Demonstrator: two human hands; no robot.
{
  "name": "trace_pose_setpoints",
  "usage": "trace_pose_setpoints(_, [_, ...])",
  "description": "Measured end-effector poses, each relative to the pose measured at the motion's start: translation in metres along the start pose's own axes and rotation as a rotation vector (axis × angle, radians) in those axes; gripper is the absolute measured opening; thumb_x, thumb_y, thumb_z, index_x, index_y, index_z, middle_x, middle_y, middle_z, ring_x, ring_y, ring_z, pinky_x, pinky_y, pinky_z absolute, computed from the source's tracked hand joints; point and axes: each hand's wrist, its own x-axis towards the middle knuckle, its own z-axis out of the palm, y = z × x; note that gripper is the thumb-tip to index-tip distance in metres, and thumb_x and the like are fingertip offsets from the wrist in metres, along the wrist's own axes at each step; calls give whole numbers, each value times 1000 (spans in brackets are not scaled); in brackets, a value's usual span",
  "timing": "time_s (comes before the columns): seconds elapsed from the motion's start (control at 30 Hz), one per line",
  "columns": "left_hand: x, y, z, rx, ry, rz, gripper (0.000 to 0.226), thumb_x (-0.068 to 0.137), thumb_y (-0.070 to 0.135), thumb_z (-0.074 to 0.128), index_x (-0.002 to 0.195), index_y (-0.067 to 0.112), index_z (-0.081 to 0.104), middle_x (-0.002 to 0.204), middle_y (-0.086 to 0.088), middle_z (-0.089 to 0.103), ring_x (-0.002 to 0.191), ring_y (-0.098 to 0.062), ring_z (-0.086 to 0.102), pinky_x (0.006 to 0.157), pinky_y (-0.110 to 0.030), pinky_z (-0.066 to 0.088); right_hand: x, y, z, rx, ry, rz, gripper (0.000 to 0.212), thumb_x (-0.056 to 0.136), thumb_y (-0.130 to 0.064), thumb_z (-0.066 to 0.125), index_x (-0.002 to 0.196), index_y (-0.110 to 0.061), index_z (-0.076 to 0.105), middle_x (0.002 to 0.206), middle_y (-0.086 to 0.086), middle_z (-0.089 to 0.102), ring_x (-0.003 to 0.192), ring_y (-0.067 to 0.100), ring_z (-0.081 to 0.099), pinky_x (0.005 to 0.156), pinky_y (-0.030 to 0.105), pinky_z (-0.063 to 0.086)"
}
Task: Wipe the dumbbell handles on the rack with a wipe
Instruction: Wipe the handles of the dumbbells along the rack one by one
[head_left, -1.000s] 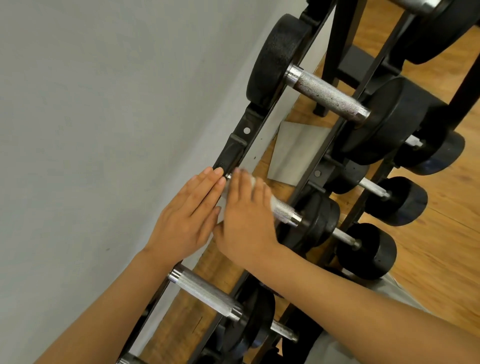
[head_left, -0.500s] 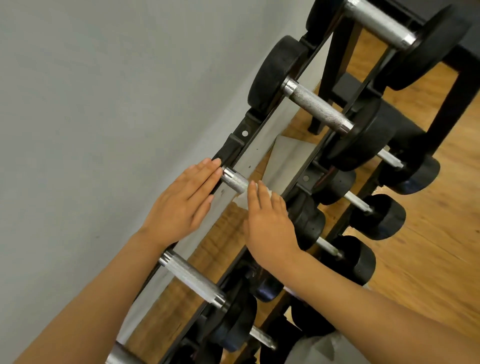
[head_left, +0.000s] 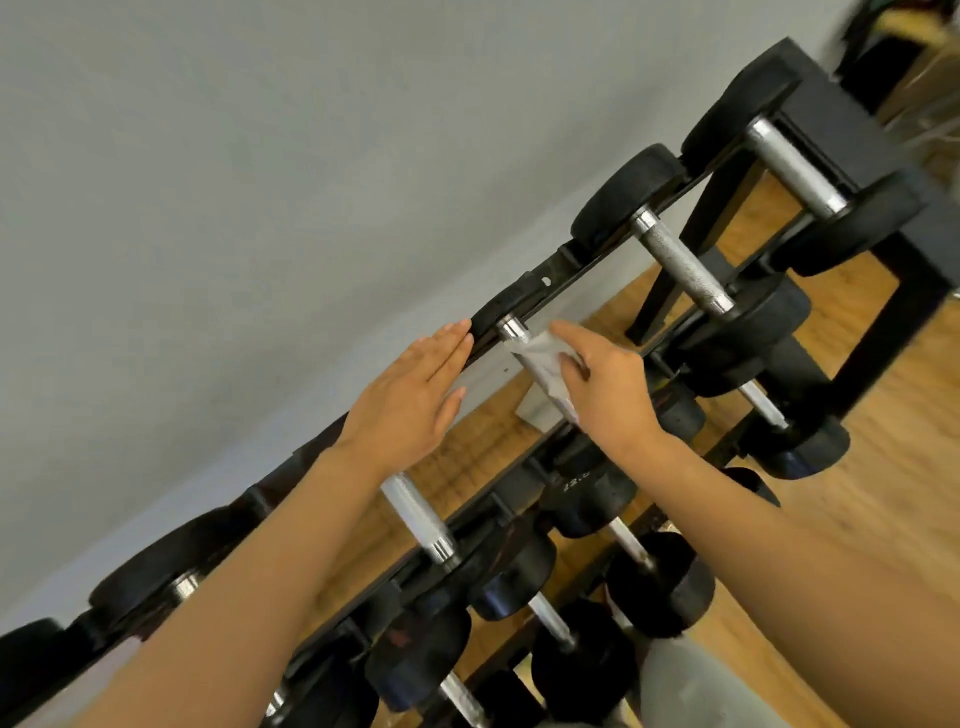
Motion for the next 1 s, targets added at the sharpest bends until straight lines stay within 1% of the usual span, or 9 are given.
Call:
trace_pose_setpoints(0.13, [-2, 2, 2, 24, -15, -9, 58, 102, 35, 25, 149, 3, 37, 158, -9, 32, 143, -21, 35, 118, -38, 24, 22, -7, 7, 18, 104, -227, 37, 95, 5, 51, 132, 3, 56, 138, 19, 53, 129, 22, 49, 113, 17, 29])
trace_pose_setpoints(0.27, [-1, 2, 5, 72, -21, -6, 59, 101, 36, 21, 149, 4, 37, 159, -7, 26, 143, -20, 36, 119, -36, 20, 35, -11, 27, -80, -71, -373, 42, 97, 4, 48, 140, 4, 45, 150, 19, 39, 143, 33, 29, 117, 21, 20])
trace_pose_setpoints(0.4, [1, 3, 4, 147, -73, -3, 57, 103, 37, 15, 153, 11, 16, 161, -3, 7, 148, -13, 21, 121, -30, 2, 39, -6, 35, -352, -140, -581, 47, 102, -20, 35, 142, 4, 42, 152, 16, 37, 145, 38, 20, 117, 53, 23])
trace_pose_setpoints(0.47, [1, 3, 4, 203, -80, -5, 55, 103, 36, 14, 153, 12, 14, 163, -5, 11, 148, -11, 20, 122, -29, -3, 45, -1, 28, -405, -173, -676, 48, 102, -21, 35, 143, 4, 41, 153, 16, 35, 145, 37, 20, 120, 49, 16])
trace_pose_setpoints(0.57, [1, 2, 5, 283, -71, -9, 56, 102, 35, 20, 148, 9, 38, 156, -8, 35, 141, -15, 40, 121, -34, 12, 58, 0, 20, -466, -231, -808, 46, 102, -17, 34, 141, 5, 44, 150, 18, 40, 143, 36, 27, 123, 37, 7])
trace_pose_setpoints(0.67, [1, 1, 7, 305, -70, 0, 56, 102, 34, 22, 148, 8, 41, 155, -9, 37, 142, -16, 39, 119, -37, 18, 71, 0, 20, -504, -271, -940, 44, 93, 0, 44, 136, 5, 49, 145, 21, 45, 139, 36, 37, 121, 35, 6])
trace_pose_setpoints(0.83, [2, 1, 8, 288, -34, 6, 55, 102, 34, 25, 148, 6, 39, 153, -11, 40, 140, -19, 42, 118, -39, 21, 84, -9, 6, -392, -338, -999, 76, 69, 25, 64, 139, 2, 48, 148, 17, 43, 134, 21, 38, 114, 20, 9])
trace_pose_setpoints(0.93, [2, 1, 11, 273, 10, 6, 54, 102, 34, 25, 149, 7, 33, 156, -10, 34, 142, -18, 39, 117, -39, 22, 96, 1, 0, -366, -311, -971, 46, 96, -7, 57, 140, -2, 49, 150, 14, 41, 134, 21, 42, 113, 33, 33])
trace_pose_setpoints(1.0, [2, 1, 13, 265, 36, 5, 53, 102, 33, 26, 149, 7, 32, 156, -8, 30, 142, -18, 39, 116, -39, 21, 101, 13, -1, -372, -319, -925, 44, 105, -29, 35, 142, -7, 47, 150, 11, 41, 141, 24, 36, 116, 45, 31])
